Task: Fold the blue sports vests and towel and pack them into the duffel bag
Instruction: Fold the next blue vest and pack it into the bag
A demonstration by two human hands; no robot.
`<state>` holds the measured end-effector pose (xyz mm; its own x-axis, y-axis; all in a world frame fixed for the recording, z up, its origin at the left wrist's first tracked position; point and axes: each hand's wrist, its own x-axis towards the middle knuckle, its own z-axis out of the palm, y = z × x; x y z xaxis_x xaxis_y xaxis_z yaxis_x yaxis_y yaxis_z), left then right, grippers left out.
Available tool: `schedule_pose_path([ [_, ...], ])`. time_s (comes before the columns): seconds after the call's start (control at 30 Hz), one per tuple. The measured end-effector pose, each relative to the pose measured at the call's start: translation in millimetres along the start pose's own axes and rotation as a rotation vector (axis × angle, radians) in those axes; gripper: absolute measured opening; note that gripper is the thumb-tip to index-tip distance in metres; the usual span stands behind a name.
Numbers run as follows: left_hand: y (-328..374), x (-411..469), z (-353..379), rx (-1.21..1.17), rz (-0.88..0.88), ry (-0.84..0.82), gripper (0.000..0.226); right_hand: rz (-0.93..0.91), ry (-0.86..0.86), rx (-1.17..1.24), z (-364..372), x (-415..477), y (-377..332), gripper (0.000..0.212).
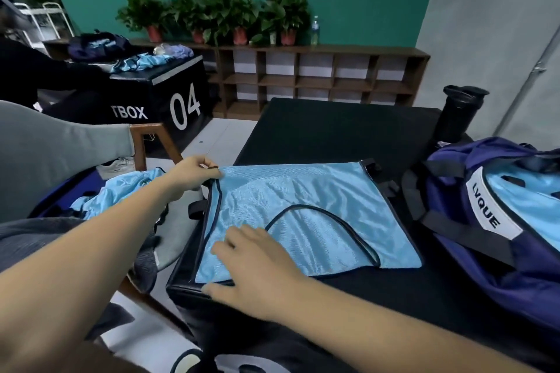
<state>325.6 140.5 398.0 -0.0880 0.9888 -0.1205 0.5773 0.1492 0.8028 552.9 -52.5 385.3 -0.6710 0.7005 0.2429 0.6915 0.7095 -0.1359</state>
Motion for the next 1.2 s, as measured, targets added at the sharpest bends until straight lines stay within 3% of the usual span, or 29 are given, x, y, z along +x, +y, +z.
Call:
schedule_pose_path([
  [0.27, -7, 12, -9, -0.069, -0.026, -0.008, 0.018, -0.077, 0.04, -0.249, 44, 9, -27, 0.058],
  [0.43, -15, 12, -14, -0.129, -0.05, -0.042, 0.023, -0.04, 0.105, -0.266, 49, 4, -36, 0.044],
  [0.63, -21, 7, -22, -0.13, -0.048, -0.024, 0.022, 0.014, 0.071, -0.256, 50, 3, -47, 0.042],
  [0.83, -25, 3, -29, -0.192, -0.06, 0.002, 0.021, -0.014, 0.041, -0.306, 44, 1, -50, 0.025],
  [1.07, -11, -3, -30, -0.286, -0.069, 0.044, 0.021, 0.015, -0.112, -0.196, 25, 2, -49, 0.056],
  [1.2, -8, -7, -30, -0.289, -0.079, 0.053, 0.02, 0.011, -0.154, -0.206, 8, 6, -54, 0.053],
])
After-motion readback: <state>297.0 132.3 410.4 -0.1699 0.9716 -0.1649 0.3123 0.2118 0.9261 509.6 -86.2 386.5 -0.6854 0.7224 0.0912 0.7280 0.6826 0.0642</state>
